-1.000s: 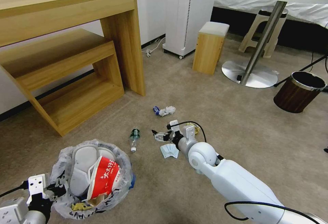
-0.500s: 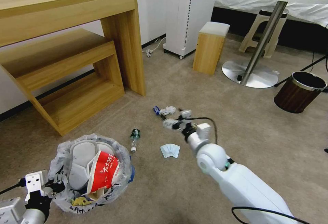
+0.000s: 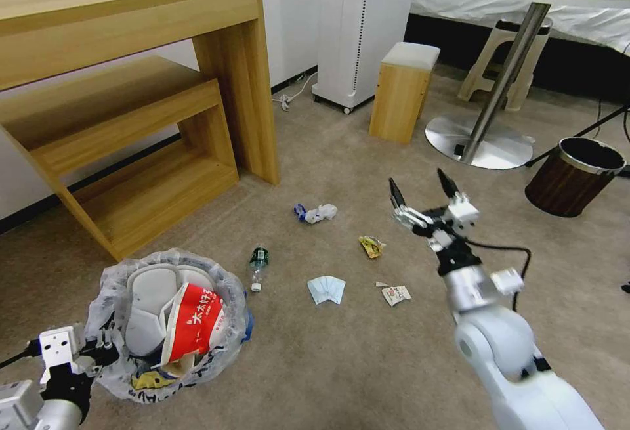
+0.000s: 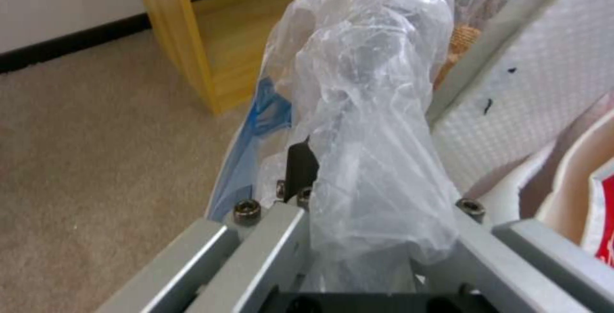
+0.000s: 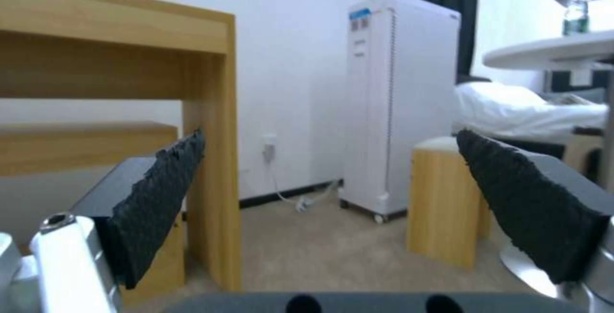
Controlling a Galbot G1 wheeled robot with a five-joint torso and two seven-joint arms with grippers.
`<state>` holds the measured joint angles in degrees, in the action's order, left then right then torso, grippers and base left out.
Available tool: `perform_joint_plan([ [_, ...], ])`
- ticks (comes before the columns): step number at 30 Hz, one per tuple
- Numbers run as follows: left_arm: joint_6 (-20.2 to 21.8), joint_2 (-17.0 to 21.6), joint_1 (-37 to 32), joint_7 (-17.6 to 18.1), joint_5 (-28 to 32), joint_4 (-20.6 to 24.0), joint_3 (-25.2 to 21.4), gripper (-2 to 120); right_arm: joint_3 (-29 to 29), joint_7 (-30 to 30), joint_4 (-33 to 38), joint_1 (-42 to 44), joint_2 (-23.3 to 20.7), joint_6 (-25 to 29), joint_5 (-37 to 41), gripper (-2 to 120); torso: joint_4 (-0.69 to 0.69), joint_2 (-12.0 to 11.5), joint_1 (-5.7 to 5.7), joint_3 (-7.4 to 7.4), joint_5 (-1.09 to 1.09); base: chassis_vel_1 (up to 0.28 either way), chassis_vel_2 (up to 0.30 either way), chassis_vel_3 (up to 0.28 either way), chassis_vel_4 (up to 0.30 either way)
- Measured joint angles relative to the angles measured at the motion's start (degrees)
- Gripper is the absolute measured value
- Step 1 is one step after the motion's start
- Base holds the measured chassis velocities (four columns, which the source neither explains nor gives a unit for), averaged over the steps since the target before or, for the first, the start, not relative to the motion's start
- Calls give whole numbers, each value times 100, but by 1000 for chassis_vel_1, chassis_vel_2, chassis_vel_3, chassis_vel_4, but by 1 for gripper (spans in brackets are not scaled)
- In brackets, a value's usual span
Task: Pick up the trash bin and place the garbage on the floor into it.
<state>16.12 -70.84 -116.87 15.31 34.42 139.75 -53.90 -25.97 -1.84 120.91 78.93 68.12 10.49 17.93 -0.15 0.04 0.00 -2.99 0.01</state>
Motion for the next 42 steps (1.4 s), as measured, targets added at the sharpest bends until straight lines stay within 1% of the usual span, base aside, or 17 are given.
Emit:
perform_joint_plan([
  [2, -51, -3, -11, -5, 17, 32, -7, 2, -12, -3, 50, 156, 112, 0, -58, 100, 0, 0, 0, 0, -2, 0, 0, 0, 0],
  [8, -114, -3, -48, -33, 15, 48, -25, 2, 39, -31, 29, 212, 213, -30, -94, 100, 0, 0, 0, 0, -1, 0, 0, 0, 0],
  [9, -169, -3, -60, -92, -12, 38, -26, 2, 95, -50, -21, 186, 251, -53, -143, 100, 1, 0, 0, 0, -1, 0, 0, 0, 0],
  [16, -168, 64, -4, -137, -60, -13, 4, 2, 261, -87, -194, 124, 256, -121, -221, 100, 1, -1, 0, -1, -1, 0, 0, 0, 0],
  [19, -157, 86, 20, -156, -84, -72, 27, 2, 378, -190, -322, 56, 228, -164, -227, 100, -1, -1, 0, -1, -2, 0, 0, 0, 0],
  [24, -157, 80, 37, -112, -71, -123, 56, 2, 611, -398, -463, -80, 237, -240, -231, 100, 1, -1, 0, -1, -2, 0, 0, 0, 0],
  [33, -97, 160, 41, 19, 69, -133, 32, 2, 754, -156, -524, -165, 229, -128, -300, 100, 0, -1, 0, -1, -1, 0, 0, 0, 0],
  [42, -69, 175, 39, 105, 100, -139, 38, 2, 843, -83, -618, -193, 226, 23, -255, 100, 0, -1, 0, 0, -1, 0, 0, 0, 0],
])
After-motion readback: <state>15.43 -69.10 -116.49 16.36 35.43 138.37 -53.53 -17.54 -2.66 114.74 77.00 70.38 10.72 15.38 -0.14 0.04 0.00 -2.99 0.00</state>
